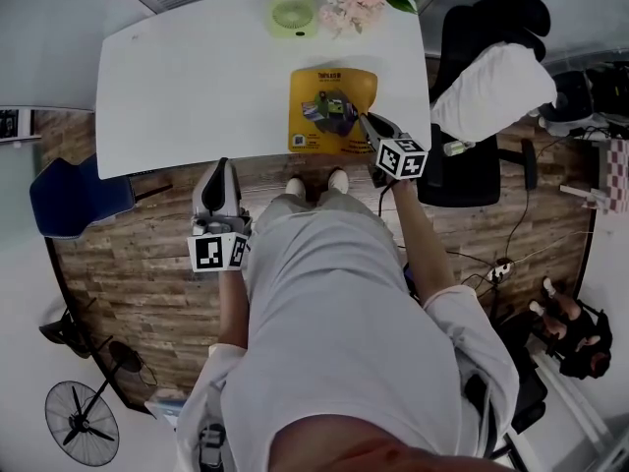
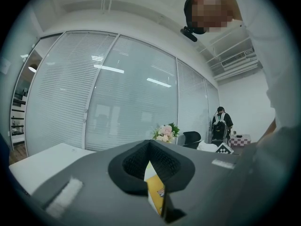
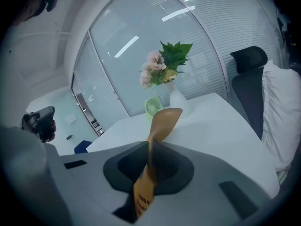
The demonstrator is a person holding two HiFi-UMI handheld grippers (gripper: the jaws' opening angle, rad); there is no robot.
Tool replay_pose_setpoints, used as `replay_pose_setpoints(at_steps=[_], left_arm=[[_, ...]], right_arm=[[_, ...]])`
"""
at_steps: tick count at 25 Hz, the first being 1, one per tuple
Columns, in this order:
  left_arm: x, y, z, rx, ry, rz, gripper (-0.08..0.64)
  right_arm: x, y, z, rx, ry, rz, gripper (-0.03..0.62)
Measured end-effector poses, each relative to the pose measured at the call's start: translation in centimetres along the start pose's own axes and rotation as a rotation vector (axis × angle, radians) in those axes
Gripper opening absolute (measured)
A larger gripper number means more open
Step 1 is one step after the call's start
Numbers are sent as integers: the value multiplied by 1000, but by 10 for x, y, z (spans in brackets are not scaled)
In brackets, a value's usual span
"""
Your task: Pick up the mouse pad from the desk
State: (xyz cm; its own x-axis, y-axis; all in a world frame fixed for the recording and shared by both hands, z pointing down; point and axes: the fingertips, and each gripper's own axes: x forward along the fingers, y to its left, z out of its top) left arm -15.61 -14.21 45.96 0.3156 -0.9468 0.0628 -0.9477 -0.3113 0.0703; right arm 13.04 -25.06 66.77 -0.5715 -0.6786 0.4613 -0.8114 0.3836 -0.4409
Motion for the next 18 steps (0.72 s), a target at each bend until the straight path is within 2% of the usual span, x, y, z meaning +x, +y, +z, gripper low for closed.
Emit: replay_pose_setpoints(at_steps=[9,18], left_arm=[[13,-8,10,7,-26,-33,-6],[22,-25,23,39,-38,-67,-6]], right_arm=[[-32,51,37,-64,-137,94,34],[-82,76,89,-159,-302,135,32]])
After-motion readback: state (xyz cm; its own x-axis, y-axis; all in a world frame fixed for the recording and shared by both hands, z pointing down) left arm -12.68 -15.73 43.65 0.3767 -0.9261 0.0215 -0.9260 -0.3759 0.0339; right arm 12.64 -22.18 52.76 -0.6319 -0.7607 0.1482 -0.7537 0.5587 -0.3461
